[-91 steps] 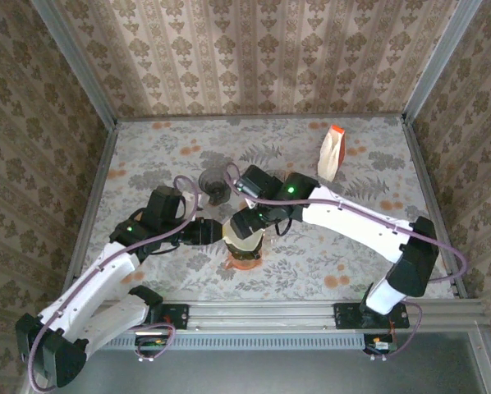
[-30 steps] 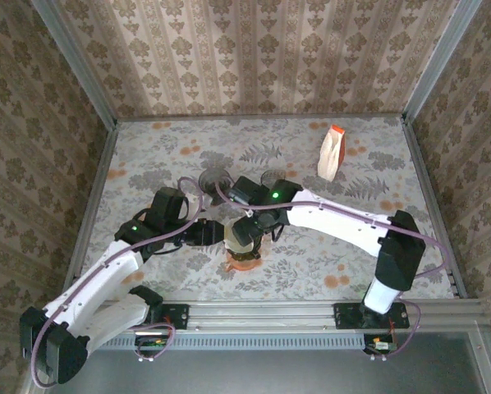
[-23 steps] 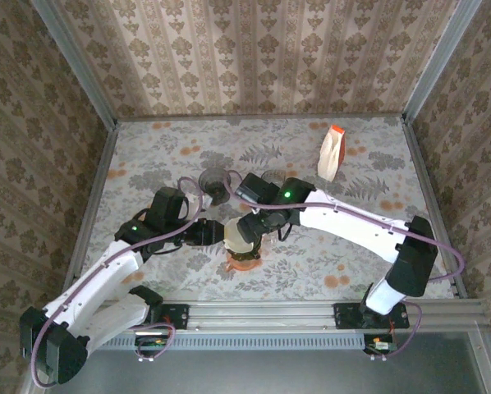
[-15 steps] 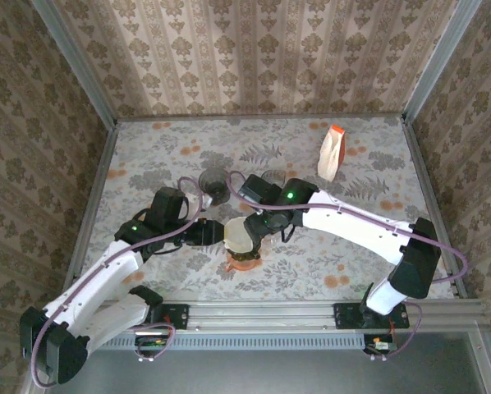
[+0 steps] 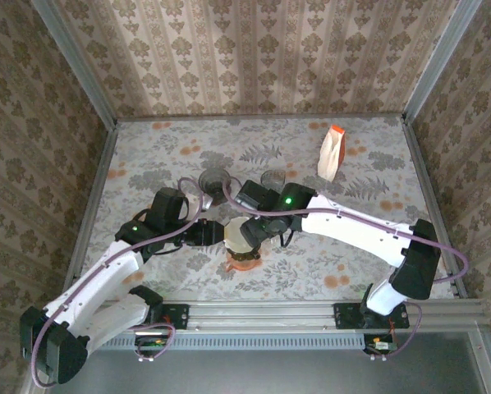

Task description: Place the coffee filter in the dripper

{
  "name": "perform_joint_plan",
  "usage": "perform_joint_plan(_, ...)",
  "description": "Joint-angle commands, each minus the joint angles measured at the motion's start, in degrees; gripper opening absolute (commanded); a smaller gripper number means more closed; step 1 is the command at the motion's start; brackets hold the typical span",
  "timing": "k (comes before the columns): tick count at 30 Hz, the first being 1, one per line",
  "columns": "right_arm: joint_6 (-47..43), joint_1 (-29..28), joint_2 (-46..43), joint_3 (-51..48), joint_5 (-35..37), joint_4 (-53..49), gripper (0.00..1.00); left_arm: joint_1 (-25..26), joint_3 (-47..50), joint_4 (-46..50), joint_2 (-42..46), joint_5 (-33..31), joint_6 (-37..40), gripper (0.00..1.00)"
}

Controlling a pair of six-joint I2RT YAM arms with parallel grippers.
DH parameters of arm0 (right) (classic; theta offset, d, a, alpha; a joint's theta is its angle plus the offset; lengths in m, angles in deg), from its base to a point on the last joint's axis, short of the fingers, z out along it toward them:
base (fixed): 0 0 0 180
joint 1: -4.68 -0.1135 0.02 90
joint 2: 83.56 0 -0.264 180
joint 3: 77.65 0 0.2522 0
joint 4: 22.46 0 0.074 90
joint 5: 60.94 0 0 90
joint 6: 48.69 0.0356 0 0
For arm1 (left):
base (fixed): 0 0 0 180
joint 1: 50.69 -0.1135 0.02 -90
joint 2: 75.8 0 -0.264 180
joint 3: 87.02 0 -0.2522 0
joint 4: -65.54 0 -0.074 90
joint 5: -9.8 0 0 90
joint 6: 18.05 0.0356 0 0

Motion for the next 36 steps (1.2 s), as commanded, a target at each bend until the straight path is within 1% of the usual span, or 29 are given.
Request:
perform_joint_plan(1, 0.54, -0.44, -1.60, 0.48, -0.59, -0.11, 0.72, 0.14, 0.77, -0.36, 0.13, 1.05, 0.06, 0.37)
perform_joint_plan(5, 1.19, -0.54, -2.01, -0.95, -0.19, -0.90, 0.57, 0.14, 0.88, -0.50, 0.23, 1.00, -0.03, 0.37)
perform_joint_plan(8, 1.64, -0.54, -2.02, -1.55, 0.40, -1.78, 0.49, 0.14, 1.01, -0.55, 0.21, 1.00, -0.03, 0.37)
perform_joint_plan(12, 1.90, -0.54, -2.01, -1.54, 0.73, -1.61, 0.47, 0.14, 0.95, -0.71, 0.13, 1.00, -0.07, 0.37)
perform_joint_plan(14, 1.60, -0.79, -2.59, -1.18, 0.49, -0.46, 0.51, 0.14, 0.86, -0.80, 0.19, 1.01, -0.21, 0.37)
perform_joint_plan(17, 1.24, -0.89, -3.54, -0.53, 0.87, 0.51, 0.63, 0.10, 0.85, -1.05, 0.64, 1.02, -0.34, 0.41)
perform_joint_plan(20, 1.63, -0.89, -4.58, -0.19, 2.43, 0.78, 0.72, 0.05, 0.85, -1.23, 1.40, 0.87, -0.51, 0.46)
perform_joint_plan(23, 2.09, -0.89, -5.87, -0.34, 3.53, 1.30, 0.77, 0.05, 0.78, -1.33, 1.88, 0.80, -0.65, 0.50)
perform_joint_plan(26, 2.37, -0.89, -6.71, -0.42, 4.19, 1.68, 0.81, -0.03, 0.53, -1.37, 2.23, 0.75, -0.76, 0.54)
perform_joint_plan(31, 2.73, -0.89, -7.37, -0.33, 5.11, 1.76, 0.83, -0.12, -0.02, -0.89, 3.09, 0.36, -0.57, 0.61)
perform_joint_plan(33, 2.73, -0.89, -7.37, -0.28, 4.93, 1.91, 0.83, -0.12, 0.04, -0.59, 3.13, 0.21, -0.47, 0.61)
perform_joint_plan(36, 2.55, -0.89, -6.60, -0.46, 3.68, 1.69, 0.81, -0.17, 0.57, -0.47, 2.99, 0.32, -0.46, 0.56)
